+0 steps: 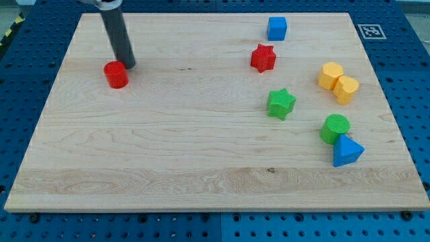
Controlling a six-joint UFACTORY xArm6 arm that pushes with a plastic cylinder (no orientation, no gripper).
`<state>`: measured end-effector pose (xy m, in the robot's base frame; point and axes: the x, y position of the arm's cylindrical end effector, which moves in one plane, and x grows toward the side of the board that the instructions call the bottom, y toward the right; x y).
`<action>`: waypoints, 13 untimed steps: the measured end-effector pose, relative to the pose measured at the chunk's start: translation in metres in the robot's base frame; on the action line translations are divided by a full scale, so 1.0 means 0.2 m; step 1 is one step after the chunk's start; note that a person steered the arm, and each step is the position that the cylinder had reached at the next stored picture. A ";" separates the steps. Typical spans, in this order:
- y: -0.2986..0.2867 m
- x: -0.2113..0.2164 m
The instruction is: Slide the red star towards the red circle
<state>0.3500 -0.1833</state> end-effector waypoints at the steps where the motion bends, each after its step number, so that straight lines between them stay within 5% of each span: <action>1: -0.03 0.00; 5: 1.00 0.00; 7: 1.11 0.24; 8: 1.35 0.24; 13: 1.62 0.21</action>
<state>0.3929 0.1417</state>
